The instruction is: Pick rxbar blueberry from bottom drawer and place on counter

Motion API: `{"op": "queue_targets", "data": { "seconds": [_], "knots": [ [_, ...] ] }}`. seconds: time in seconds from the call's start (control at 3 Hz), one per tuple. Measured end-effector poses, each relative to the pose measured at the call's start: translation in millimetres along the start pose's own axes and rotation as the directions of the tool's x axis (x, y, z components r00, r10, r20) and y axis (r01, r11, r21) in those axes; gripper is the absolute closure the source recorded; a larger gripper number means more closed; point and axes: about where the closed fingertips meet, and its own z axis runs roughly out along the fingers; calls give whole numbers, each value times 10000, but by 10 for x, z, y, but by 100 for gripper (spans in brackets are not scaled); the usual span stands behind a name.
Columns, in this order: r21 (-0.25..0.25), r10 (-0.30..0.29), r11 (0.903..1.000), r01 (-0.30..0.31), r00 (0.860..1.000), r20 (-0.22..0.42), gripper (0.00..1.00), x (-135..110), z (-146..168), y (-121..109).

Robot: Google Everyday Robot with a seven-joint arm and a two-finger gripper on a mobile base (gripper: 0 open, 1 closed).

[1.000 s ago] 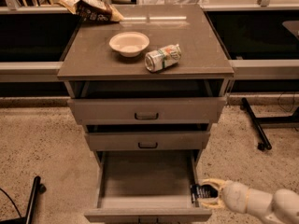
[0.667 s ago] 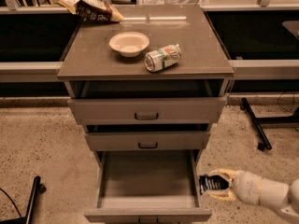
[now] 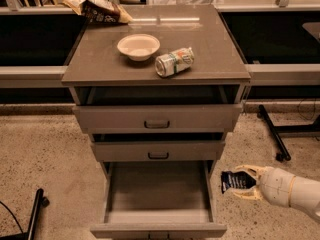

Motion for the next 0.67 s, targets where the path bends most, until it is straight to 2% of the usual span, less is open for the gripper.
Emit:
{"op": "queue_targets", "data": {
  "seconds": [0.33, 0.67],
  "knots": [
    [738, 11, 9973, -38, 9993, 367, 100, -81, -138, -217],
    [1791, -711, 9818, 628, 9967, 403, 100, -179, -394, -791]
  ]
}}
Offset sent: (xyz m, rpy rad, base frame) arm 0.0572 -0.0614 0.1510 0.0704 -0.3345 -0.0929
